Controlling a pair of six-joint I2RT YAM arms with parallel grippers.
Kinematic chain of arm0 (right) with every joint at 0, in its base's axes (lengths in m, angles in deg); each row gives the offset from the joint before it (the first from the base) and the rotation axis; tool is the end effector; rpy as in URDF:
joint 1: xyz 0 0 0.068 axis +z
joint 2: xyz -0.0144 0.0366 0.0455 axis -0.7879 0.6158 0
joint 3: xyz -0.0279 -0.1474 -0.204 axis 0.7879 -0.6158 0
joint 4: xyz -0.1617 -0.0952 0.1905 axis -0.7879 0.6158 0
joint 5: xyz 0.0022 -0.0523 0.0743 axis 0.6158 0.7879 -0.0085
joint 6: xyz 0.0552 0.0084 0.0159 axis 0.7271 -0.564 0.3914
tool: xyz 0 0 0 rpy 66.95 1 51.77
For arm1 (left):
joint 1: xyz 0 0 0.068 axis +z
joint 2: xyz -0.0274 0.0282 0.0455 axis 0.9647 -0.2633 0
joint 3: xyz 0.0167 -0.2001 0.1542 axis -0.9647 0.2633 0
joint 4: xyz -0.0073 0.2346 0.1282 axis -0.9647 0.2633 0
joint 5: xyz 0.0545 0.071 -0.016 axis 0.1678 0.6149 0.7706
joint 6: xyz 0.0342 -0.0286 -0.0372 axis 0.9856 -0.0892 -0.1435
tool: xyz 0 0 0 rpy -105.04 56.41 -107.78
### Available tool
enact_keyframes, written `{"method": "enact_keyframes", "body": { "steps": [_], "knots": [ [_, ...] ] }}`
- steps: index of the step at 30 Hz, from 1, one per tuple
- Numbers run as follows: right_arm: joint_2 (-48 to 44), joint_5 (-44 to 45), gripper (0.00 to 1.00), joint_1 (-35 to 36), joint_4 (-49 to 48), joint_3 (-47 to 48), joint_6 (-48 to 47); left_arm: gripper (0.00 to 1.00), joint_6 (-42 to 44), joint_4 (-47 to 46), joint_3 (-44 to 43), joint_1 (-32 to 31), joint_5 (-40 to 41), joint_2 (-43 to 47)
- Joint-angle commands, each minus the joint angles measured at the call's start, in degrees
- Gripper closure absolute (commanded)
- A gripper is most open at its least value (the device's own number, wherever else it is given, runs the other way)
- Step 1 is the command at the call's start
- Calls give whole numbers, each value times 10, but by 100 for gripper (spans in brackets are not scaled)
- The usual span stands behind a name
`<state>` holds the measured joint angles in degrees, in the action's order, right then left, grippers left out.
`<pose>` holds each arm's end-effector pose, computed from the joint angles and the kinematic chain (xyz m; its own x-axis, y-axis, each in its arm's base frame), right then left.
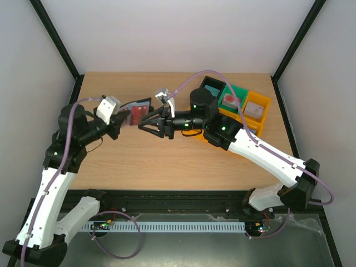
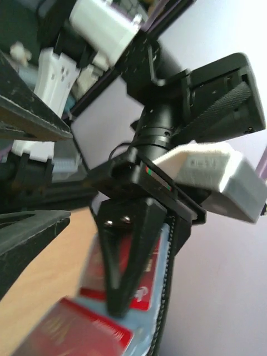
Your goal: Take the credit cards out of the card holder
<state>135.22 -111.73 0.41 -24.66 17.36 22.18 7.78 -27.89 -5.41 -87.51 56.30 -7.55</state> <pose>0.1747 0.2747 0.4109 -0.4017 -0.0929 -0.9110 -0.9071 -0.0963 0.4098 0.1839 -0.0568 0.3838 -0.0958 0.2533 -0.9626 0.5816 0.7991 0.1523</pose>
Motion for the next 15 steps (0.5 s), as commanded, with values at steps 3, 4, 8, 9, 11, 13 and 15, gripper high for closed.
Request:
{"method": "enact_keyframes", "body": {
  "steps": [3,4,8,9,11,13,15],
  "knots": [
    [0,-54,68,2,-112,-23,54,98,-299,-178,52,9,-357,45],
    [-4,-32,68,2,-88,-18,39,98,-317,-208,59,11,-372,54],
    [-40,34,63,-12,-22,-16,-17,98,-340,-257,57,24,-397,82],
    [-52,45,61,-16,-21,-23,-25,98,-341,-263,56,26,-404,86],
    [-68,63,57,-19,-6,-28,-46,98,-340,-275,58,30,-426,93],
    [-72,73,44,-23,38,-17,-79,98,-328,-277,59,33,-442,98],
    [-81,76,28,-28,65,-17,-111,98,-304,-270,56,35,-454,105]
  ]
}}
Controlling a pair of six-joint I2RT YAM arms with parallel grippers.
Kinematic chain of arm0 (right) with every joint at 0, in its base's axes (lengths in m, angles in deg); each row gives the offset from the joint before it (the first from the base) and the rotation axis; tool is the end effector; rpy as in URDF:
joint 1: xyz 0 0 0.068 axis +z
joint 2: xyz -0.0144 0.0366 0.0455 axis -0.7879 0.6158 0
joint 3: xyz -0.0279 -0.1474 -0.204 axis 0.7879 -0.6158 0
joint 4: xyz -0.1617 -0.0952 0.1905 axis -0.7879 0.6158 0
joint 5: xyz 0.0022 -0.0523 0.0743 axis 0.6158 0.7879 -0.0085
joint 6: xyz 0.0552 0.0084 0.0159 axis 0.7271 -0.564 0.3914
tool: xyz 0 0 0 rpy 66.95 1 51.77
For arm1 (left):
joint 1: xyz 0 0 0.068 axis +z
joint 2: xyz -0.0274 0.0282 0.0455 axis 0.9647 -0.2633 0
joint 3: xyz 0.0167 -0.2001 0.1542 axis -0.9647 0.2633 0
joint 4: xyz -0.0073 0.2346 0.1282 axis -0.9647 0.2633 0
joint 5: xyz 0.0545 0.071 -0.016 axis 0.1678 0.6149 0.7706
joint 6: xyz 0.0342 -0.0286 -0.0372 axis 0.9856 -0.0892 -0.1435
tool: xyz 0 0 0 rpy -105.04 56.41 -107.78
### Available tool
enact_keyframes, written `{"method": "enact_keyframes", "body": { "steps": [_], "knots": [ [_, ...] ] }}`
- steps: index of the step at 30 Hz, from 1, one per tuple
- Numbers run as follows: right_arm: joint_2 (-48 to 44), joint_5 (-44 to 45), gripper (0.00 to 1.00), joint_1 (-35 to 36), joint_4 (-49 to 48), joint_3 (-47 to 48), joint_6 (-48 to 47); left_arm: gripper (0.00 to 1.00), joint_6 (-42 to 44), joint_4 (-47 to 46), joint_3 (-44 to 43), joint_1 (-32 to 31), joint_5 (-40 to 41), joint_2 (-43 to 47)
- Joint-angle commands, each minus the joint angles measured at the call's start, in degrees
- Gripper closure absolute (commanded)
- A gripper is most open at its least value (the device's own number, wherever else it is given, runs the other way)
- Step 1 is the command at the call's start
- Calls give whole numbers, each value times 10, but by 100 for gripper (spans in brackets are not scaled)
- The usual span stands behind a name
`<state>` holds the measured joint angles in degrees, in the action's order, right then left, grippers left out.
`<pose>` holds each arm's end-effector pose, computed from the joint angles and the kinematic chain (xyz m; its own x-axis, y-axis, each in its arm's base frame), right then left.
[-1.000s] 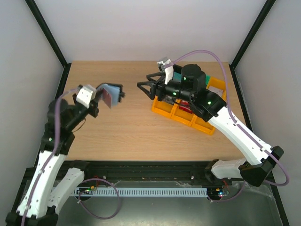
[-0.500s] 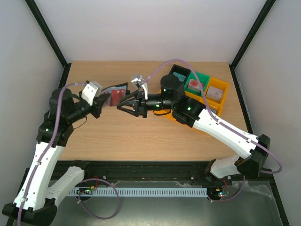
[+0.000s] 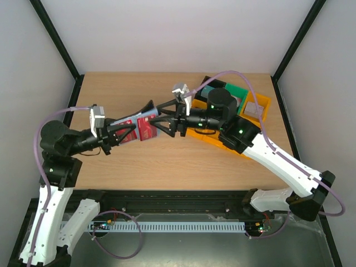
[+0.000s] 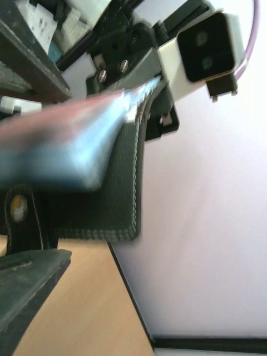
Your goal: Take the credit cards out of the card holder
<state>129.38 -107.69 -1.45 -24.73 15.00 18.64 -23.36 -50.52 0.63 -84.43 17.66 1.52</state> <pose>0.1685 0.2473 0.4261 -0.3117 -0.0086 -0.9501 -0.9499 -0.0206 0.3119 0.1349 -0.0593 0.4138 -0.0776 -0.1395 -0.9872 0.9345 0.3349 -0.1207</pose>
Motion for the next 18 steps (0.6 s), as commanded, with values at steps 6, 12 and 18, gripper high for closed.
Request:
{"method": "enact_keyframes", "body": {
  "steps": [6,12,18],
  "knots": [
    [-48,-64,1,-22,16,-19,-87,98,40,-41,-16,6,-88,22],
    [-10,-176,27,-22,-17,-4,-36,98,47,-35,-13,8,-79,24],
    [9,-217,98,-22,-47,9,11,98,39,-28,-6,13,-43,27]
  ]
}}
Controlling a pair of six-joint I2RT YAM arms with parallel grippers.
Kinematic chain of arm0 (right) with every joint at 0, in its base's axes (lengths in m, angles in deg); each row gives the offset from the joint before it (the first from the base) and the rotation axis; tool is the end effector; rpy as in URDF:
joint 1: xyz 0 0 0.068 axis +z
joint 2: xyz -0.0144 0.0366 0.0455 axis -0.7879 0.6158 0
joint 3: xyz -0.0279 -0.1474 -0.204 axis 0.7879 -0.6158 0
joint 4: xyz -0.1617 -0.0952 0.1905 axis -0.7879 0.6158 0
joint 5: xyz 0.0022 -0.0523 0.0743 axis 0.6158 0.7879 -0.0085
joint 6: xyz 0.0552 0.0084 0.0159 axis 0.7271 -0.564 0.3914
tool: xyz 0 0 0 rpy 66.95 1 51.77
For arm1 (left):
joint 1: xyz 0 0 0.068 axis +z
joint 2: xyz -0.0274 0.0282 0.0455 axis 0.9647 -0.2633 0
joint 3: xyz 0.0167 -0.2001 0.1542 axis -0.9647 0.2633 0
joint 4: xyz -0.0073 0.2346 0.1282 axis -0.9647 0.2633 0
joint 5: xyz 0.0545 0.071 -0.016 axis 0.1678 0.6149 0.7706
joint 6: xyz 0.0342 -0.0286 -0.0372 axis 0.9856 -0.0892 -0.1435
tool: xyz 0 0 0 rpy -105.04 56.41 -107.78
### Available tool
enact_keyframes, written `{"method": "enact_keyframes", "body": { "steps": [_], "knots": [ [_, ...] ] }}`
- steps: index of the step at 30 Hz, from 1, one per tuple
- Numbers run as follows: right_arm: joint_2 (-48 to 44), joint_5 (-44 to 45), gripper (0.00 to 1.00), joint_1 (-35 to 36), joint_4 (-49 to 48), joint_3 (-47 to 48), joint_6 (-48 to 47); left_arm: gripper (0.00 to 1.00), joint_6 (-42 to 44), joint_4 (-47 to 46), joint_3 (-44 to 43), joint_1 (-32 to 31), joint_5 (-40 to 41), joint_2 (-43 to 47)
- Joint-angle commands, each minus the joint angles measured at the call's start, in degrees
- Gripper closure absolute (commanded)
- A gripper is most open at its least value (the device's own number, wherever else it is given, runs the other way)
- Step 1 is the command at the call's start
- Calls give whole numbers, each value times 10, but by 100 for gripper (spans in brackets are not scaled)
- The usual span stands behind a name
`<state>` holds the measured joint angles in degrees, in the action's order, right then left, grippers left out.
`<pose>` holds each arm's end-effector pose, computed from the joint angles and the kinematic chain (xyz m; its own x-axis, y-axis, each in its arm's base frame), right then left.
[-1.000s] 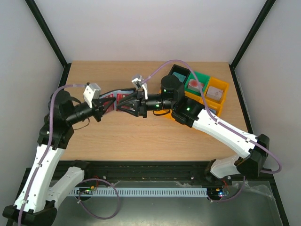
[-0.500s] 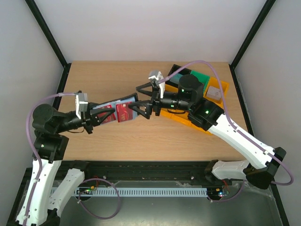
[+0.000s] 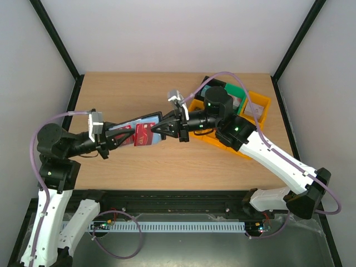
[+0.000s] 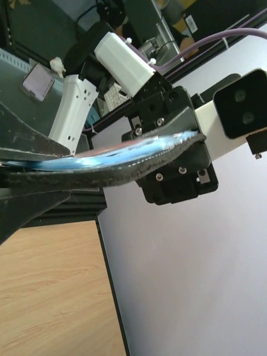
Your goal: Take the credit cards out of the card holder
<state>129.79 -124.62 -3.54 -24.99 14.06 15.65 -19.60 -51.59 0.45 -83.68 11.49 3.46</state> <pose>0.1675 0.2419 0.4190 -0.2638 -0.0877 -0.9606 -0.9237 -0.2637 0.2778 0.1205 -0.0573 0.4194 0.0324 -0.1025 -0.9942 0.9666 0.2563 0.0051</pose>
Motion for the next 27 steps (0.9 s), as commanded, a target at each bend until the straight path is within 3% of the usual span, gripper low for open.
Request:
{"method": "enact_keyframes", "body": {
  "steps": [1,7,8,11,12,14,17,20,22,24,27],
  "knots": [
    [4,-47,98,-1,-55,17,48,98,-1,-17,-3,7,26,9],
    [4,0,98,-1,-48,25,56,97,-14,-18,9,11,50,11],
    [5,3,98,-1,-47,27,56,90,-18,-17,11,12,56,12],
    [5,30,98,-2,-40,27,56,32,-18,0,18,15,109,13],
    [7,47,98,-3,-30,29,55,18,-19,7,18,17,143,13],
    [9,99,98,-10,0,35,53,2,-20,20,14,29,231,17],
    [10,235,98,-27,50,37,62,1,-30,13,4,51,399,33],
    [29,356,98,-30,134,67,64,1,-34,-25,22,67,441,49],
    [50,374,98,-29,182,97,67,1,-48,-41,31,70,389,49],
    [59,322,98,-23,189,108,56,1,-79,-77,51,70,276,50],
    [42,238,98,-4,125,84,40,19,-191,-172,101,69,151,45]
  ]
}}
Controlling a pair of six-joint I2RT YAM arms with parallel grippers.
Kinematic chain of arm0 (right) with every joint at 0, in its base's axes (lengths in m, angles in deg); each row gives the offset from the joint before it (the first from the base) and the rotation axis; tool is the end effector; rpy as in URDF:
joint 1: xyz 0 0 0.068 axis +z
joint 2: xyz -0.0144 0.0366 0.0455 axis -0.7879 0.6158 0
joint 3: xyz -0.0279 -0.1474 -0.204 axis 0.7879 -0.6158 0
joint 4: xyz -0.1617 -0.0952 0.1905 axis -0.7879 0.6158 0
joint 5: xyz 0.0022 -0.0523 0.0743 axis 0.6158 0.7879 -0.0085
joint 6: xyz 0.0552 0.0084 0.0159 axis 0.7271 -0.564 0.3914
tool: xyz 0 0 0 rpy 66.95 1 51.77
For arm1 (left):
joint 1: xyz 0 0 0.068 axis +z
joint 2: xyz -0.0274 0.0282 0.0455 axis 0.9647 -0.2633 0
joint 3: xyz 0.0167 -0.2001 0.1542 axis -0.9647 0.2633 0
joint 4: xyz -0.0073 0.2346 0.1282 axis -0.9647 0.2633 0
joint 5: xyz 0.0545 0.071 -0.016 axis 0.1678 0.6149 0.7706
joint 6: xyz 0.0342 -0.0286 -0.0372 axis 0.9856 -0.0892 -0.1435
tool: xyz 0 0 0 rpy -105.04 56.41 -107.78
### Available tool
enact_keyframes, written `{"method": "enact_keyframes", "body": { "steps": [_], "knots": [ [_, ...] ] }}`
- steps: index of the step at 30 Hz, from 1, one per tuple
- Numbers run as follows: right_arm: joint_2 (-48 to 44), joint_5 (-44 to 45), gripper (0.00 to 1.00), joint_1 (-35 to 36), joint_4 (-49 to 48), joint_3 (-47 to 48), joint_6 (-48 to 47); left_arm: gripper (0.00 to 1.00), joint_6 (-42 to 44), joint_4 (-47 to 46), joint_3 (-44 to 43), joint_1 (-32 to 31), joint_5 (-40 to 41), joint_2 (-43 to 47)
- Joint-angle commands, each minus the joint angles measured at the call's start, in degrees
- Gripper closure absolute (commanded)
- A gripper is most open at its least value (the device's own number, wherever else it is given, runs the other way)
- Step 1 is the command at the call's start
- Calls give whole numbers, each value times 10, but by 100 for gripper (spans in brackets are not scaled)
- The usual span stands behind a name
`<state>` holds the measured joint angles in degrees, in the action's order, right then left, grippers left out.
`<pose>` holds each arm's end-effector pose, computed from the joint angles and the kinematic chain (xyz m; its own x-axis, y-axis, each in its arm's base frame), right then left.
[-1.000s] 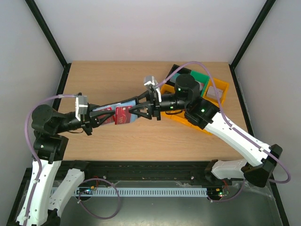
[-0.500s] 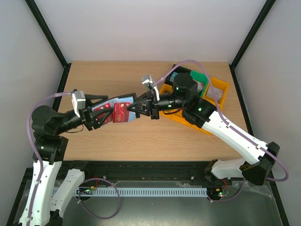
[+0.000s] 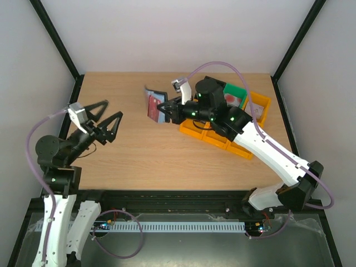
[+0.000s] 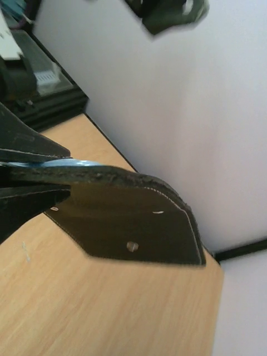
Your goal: Take the credit cards out of the card holder
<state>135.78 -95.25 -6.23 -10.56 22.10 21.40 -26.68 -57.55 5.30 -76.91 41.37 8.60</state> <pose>0.2129 0.2468 0.4100 -0.4922 -0.0563 -0.8687 -0.8315 0.3256 0.4500 0.1266 -0.0290 0.4177 0.1386 -0.2901 -0.9469 0.6637 0.7369 -0.1286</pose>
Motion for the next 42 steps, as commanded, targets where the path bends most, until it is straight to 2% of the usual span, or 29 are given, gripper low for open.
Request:
{"method": "enact_keyframes", "body": {
  "steps": [1,3,6,8,11,15,21,27,30,33,39,42],
  "knots": [
    [-23,-88,98,27,-45,-6,-19,25,-160,-133,73,-1,-180,-15],
    [-37,-154,98,30,-109,-34,-8,38,-176,-140,87,-15,-241,-39],
    [-49,-211,98,31,-182,-63,16,50,-90,-41,58,-40,-272,-68],
    [-47,-227,98,33,-186,-61,12,51,-58,-15,45,-42,-268,-69],
    [-45,-257,98,34,-199,-62,13,52,-56,-26,50,-43,-273,-64],
    [-44,-289,98,36,-217,-62,17,67,-66,-28,56,-43,-267,-62],
    [-44,-290,98,36,-217,-63,12,96,-60,-37,52,-43,-302,-55],
    [-50,-283,96,31,-188,-62,-16,98,-62,-31,33,-43,-318,-47],
    [-52,-289,75,29,-198,-67,0,98,-70,-35,32,-43,-305,-44],
    [-47,-291,70,30,-212,-77,25,98,-90,-56,37,-42,-271,-41],
    [-43,-288,78,33,-223,-89,32,98,-120,-95,44,-39,-248,-36],
    [-40,-288,94,32,-223,-88,37,98,-135,-116,51,-39,-259,-34]
  ]
}}
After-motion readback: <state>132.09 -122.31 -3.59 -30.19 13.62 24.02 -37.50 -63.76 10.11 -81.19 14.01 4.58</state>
